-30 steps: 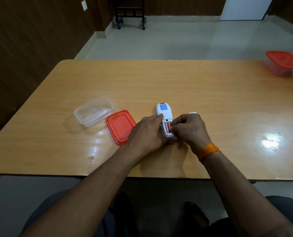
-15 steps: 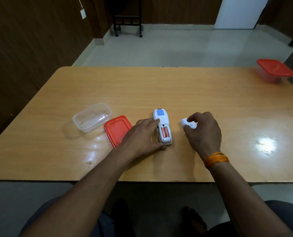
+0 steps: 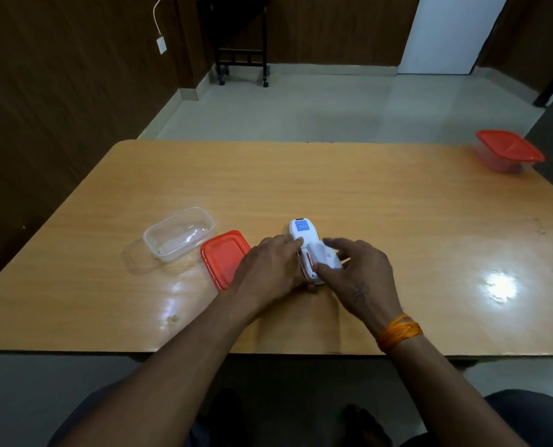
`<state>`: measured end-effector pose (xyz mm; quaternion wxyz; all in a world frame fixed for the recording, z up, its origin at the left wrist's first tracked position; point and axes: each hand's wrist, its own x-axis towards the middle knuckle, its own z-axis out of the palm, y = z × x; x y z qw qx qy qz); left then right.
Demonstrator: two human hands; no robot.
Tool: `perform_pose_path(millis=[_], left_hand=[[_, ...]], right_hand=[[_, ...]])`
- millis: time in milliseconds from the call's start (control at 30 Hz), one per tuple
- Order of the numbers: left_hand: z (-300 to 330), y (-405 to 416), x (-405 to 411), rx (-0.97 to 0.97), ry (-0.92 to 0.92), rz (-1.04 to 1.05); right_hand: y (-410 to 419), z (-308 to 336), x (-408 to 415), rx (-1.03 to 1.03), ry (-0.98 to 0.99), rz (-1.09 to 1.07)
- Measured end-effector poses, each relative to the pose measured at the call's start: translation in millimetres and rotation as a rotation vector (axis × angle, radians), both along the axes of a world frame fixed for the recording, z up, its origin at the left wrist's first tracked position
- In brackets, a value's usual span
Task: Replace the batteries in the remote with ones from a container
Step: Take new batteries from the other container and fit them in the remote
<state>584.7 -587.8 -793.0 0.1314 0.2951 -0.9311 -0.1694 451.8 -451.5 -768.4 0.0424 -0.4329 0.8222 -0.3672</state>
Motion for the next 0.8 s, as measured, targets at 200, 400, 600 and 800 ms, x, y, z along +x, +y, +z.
perform_pose_path(millis=[200,400,600,800], left_hand=[[-4.5,-8.5,0.8,0.049,-0.006,-0.042],[-2.3,-19.1,4.5,0.066,-0.043,-0.093],[-4.2,-22.6,4.6,0.057,-0.061,-0.117],[-1.0,-18.8,5.7,0.045,-0.078,-0.129]], right_hand=[[-6.2,-12.4,15.8,0.028,0.105,0.016],[-9.9,-17.0,18.4,0.082,0.128,0.026],[-14.6,-20.5,19.4,0.130,0.129,0.058],[-17.8,-21.3,18.3,0.153,0.155,0.065]])
